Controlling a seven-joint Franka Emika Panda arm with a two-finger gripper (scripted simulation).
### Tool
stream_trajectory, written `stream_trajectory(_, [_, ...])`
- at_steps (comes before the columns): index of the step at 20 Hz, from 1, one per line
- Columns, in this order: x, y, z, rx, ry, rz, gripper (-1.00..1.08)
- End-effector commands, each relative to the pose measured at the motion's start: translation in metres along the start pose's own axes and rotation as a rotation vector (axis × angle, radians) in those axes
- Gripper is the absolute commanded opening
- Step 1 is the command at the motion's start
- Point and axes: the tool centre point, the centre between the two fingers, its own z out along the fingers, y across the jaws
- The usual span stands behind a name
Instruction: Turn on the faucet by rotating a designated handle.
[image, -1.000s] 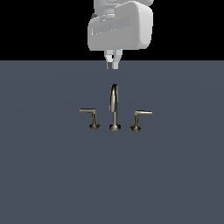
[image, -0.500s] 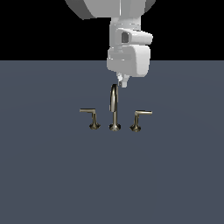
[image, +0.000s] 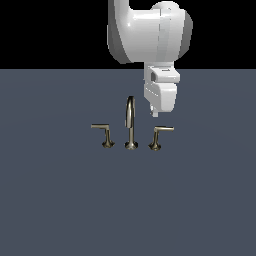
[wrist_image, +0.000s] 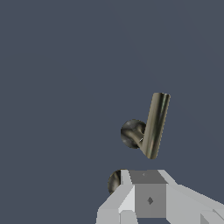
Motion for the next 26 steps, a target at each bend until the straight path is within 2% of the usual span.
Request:
stream_trajectory(1, [0.015, -0.006, 0.014, 0.001, 0.002, 0.064, -1.0])
stream_trajectory(12, [0.053, -0.015, 0.05, 0.001, 0.002, 0.228, -1.0])
stream_trajectory(24, [0.053, -0.015, 0.05, 0.001, 0.001, 0.229, -1.0])
stream_trajectory(26, [0.055, -0.009, 0.05, 0.001, 0.001, 0.229, -1.0])
